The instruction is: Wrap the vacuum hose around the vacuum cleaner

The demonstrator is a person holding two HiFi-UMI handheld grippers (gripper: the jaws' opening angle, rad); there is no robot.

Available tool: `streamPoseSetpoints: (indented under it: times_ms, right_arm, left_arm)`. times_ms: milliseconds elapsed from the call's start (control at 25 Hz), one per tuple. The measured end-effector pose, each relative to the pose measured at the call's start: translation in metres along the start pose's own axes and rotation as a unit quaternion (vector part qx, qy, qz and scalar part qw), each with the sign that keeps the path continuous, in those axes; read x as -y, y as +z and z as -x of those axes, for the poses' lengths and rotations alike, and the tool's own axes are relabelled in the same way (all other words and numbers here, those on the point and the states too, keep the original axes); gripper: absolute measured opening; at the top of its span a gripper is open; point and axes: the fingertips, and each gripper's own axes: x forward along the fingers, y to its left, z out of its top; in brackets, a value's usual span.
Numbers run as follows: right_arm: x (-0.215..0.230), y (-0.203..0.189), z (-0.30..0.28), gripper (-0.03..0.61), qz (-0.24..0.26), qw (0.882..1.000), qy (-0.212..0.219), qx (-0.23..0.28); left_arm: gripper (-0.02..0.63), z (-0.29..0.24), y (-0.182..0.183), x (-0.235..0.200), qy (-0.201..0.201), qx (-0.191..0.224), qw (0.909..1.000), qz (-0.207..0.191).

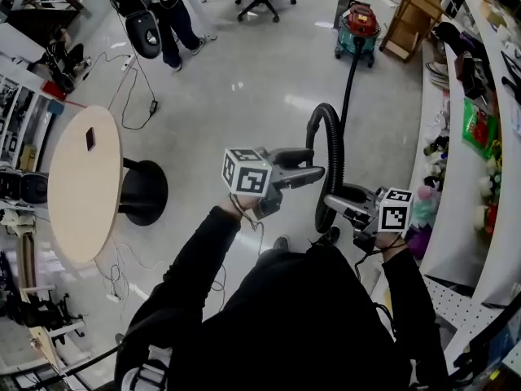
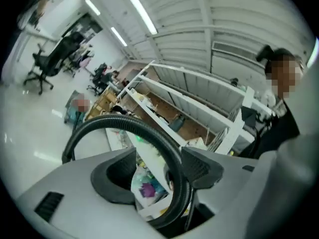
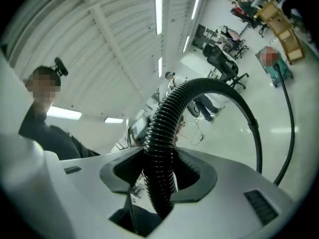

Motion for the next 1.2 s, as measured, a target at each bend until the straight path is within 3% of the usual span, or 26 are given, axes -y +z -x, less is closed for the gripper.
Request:
streamPoseSetpoints:
  times_ms: [80, 160, 240, 320, 440, 640, 720, 760, 800, 880, 960, 1080, 1200]
  right_arm:
    - [0.009, 0.034, 0.011, 0.186, -0.043, 0.999, 0.023, 0.024]
    - [0.020, 0.066, 0.018, 0.186, -0.067, 0.996, 0.030, 0.041]
    - [0.033, 0.095, 0.021, 0.184, -0.089, 0.994, 0.029, 0.057]
    - [0.047, 0.117, 0.024, 0.183, -0.140, 0.986, 0.030, 0.081]
    - [0.063, 0.144, 0.031, 0.176, -0.211, 0.969, 0.047, 0.123]
    - [0.075, 0.175, 0.011, 0.170, -0.227, 0.961, 0.057, 0.147]
    - [0.081, 0.186, -0.001, 0.170, -0.228, 0.959, 0.056, 0.158]
    - [0.088, 0.193, -0.004, 0.170, -0.227, 0.958, 0.054, 0.165]
    - [0.095, 0.200, -0.006, 0.170, -0.223, 0.958, 0.051, 0.172]
    - [0.108, 0.216, -0.010, 0.170, -0.195, 0.963, 0.041, 0.181]
    - [0.114, 0.229, -0.012, 0.198, -0.138, 0.975, 0.012, 0.174]
    - [0.117, 0.226, -0.009, 0.222, -0.024, 0.991, -0.062, 0.112]
    - [0.119, 0.196, -0.013, 0.222, 0.053, 0.991, -0.114, 0.041]
  left_arm:
    - [0.279, -0.008, -0.021, 0.010, 0.009, -0.037, 0.9948, -0.094]
    - [0.307, -0.026, -0.052, 0.026, -0.002, -0.092, 0.9814, -0.168]
    - [0.328, -0.047, -0.075, 0.039, -0.020, -0.126, 0.9728, -0.193]
    - [0.339, -0.069, -0.081, 0.038, -0.014, -0.126, 0.9731, -0.192]
    - [0.337, -0.096, -0.073, 0.014, 0.016, -0.109, 0.9775, -0.180]
    - [0.333, -0.114, -0.055, -0.018, 0.003, -0.103, 0.9816, -0.161]
    - [0.266, -0.114, -0.042, -0.028, -0.013, -0.084, 0.9852, -0.149]
    - [0.180, -0.114, -0.035, -0.034, -0.024, -0.078, 0.9872, -0.137]
    - [0.173, -0.115, -0.029, -0.041, -0.037, -0.077, 0.9887, -0.123]
    - [0.169, -0.113, -0.015, -0.053, -0.071, -0.089, 0.9890, -0.094]
    - [0.169, -0.106, 0.005, -0.061, -0.110, -0.107, 0.9861, -0.063]
    - [0.170, -0.094, 0.046, -0.083, -0.151, -0.139, 0.9786, 0.012]
    - [0.170, -0.086, 0.079, -0.114, -0.167, -0.186, 0.9637, 0.093]
